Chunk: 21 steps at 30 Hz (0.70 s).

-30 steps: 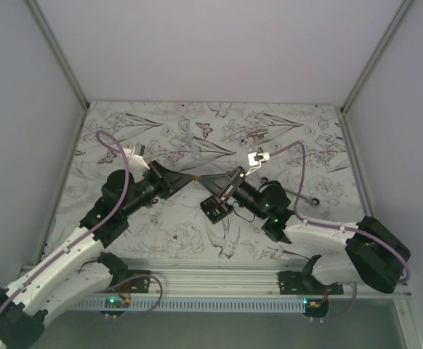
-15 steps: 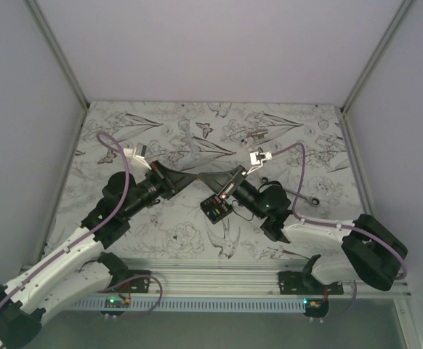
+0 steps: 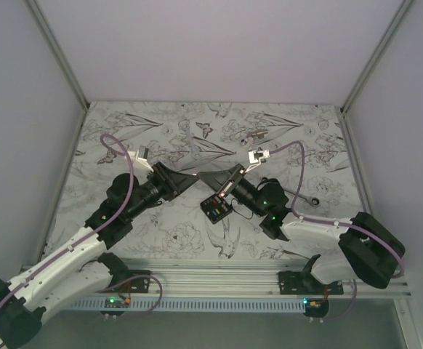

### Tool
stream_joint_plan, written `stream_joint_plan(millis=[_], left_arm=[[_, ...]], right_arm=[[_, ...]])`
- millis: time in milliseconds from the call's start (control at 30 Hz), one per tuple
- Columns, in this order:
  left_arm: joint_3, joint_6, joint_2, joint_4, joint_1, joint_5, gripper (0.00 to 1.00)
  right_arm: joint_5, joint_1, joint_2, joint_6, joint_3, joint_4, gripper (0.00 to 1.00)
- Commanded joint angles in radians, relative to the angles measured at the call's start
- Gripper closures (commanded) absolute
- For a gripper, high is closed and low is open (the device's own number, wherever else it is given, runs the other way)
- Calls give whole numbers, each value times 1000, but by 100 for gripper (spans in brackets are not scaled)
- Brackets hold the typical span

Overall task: Snap on the fuse box
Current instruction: Pick up the fuse from the center of the board.

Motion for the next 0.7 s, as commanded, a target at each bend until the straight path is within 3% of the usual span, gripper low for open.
stream_joint_plan(millis=[0,433,667], left_arm=[[-52,38,-1,37,0,-26,71],[-84,237,-33,-245,224,89,50],[-52,389,27,-398,255,65,34]], right_arm=[[-58,-32,-15,-65,37,-123,100],[2,-102,-72,-444,230,-871,100],[80,-91,-22,-617,370,-1232,100]])
